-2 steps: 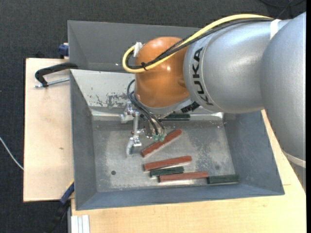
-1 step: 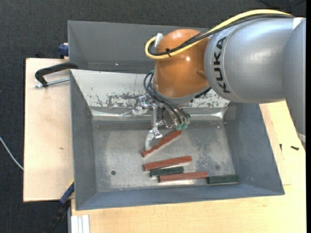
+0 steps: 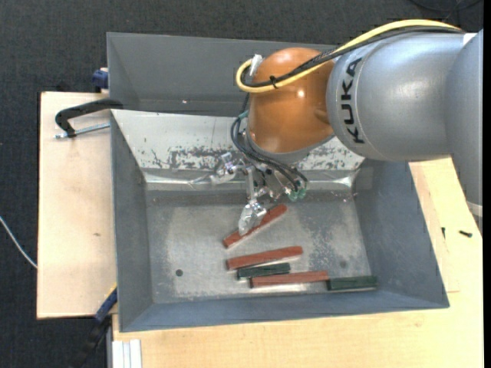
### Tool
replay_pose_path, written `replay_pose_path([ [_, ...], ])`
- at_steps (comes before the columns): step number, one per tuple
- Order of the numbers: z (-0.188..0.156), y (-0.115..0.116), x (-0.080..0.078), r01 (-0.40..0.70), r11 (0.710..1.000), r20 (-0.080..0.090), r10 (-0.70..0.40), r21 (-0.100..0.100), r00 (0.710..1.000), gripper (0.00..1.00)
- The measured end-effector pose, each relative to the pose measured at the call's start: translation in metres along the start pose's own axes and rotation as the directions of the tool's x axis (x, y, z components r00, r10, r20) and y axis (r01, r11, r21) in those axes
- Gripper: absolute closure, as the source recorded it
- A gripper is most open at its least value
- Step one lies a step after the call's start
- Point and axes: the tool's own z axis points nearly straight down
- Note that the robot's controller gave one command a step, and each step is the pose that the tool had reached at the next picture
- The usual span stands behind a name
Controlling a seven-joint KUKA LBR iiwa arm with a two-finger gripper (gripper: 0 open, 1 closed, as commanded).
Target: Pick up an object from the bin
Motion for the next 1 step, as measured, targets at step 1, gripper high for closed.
replay_pose_path([
  [1,0.0471,-0.0271,0.0392,0.042,0.999,-0.001,-0.042,-0.001,0.999,0.0],
])
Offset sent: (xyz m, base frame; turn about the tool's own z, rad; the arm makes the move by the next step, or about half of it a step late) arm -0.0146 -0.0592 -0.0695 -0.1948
